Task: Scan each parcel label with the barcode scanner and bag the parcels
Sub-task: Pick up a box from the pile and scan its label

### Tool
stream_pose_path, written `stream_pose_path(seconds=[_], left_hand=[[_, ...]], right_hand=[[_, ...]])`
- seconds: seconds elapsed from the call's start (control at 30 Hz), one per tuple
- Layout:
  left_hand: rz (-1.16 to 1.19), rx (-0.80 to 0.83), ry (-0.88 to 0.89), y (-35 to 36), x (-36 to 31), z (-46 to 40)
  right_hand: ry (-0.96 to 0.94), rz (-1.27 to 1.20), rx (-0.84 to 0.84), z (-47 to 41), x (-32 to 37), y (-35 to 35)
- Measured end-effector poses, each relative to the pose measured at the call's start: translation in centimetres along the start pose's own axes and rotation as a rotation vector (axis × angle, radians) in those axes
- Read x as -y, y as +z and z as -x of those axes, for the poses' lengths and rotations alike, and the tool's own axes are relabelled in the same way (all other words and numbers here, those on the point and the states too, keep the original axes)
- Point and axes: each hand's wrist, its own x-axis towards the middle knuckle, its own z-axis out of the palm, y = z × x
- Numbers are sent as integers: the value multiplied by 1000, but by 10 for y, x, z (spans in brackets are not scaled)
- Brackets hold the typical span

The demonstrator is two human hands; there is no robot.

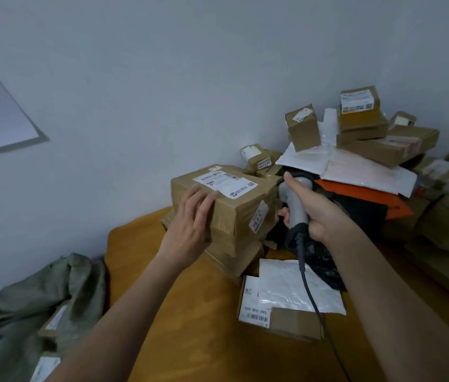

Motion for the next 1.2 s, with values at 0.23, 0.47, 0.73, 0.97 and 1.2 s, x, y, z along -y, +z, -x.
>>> stream_pose_path(seconds=[0.23, 0.47, 0.73, 0.97, 1.2], left_hand=[[-117, -184, 198, -14, 17, 14], [-125, -277, 208, -25, 36, 27], [380, -3, -710, -45, 21, 17], [1504, 275, -1182, -60, 9, 17], [1582, 160, -1226, -50, 9, 15]], right_hand=[[2, 91, 78, 18, -6, 22], [86, 123, 204, 17, -13, 33], [-6, -4, 105, 9, -31, 57], [-108, 42, 72, 13, -35, 64], [-139, 214, 102, 17, -35, 63]])
